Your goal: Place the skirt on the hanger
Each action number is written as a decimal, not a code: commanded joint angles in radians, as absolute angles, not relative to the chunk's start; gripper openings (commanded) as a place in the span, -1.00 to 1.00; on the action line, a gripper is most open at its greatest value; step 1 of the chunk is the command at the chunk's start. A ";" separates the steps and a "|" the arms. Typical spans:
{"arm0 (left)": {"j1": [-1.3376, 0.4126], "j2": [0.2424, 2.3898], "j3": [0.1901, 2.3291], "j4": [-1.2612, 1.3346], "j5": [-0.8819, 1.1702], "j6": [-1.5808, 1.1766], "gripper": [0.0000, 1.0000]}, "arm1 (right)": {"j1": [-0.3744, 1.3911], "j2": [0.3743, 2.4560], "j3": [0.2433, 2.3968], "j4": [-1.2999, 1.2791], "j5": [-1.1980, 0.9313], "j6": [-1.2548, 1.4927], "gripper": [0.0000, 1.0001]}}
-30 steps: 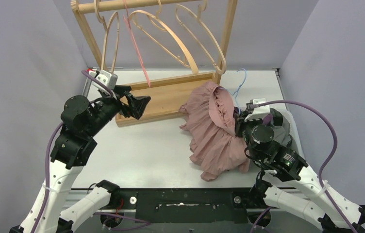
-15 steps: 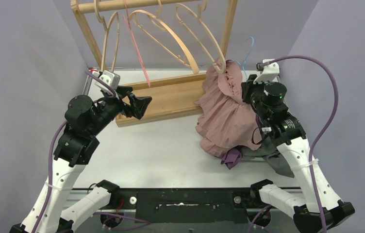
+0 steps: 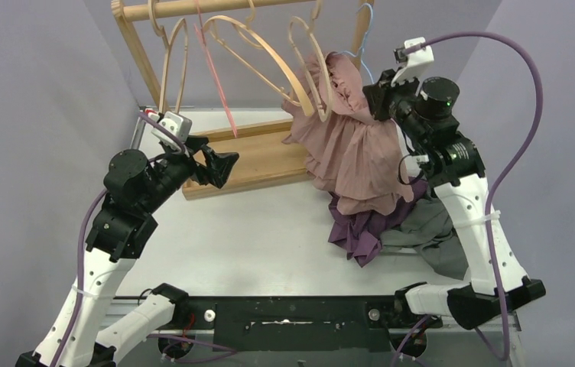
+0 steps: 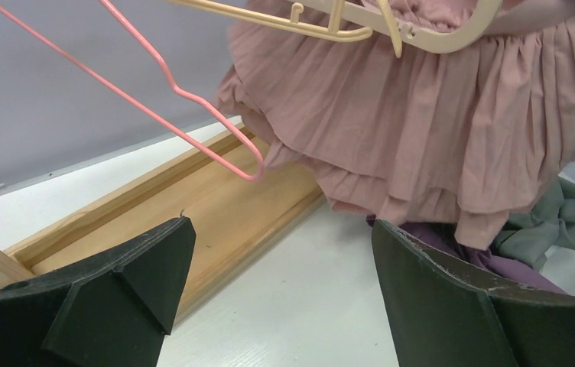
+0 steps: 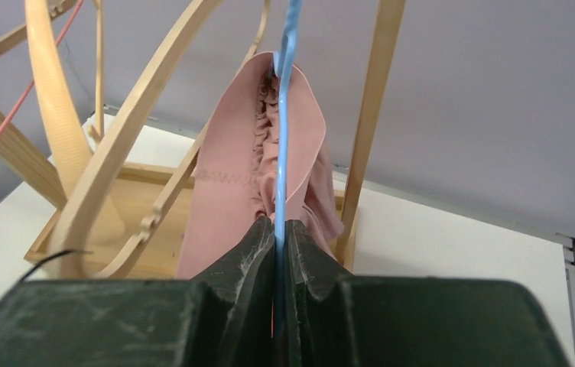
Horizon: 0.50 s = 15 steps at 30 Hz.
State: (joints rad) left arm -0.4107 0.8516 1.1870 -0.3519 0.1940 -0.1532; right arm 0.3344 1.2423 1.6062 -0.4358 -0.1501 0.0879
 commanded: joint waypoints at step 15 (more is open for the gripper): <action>-0.407 0.859 1.163 -0.311 0.183 -0.156 0.74 | 0.306 1.615 2.093 -0.359 -0.034 0.019 -1.00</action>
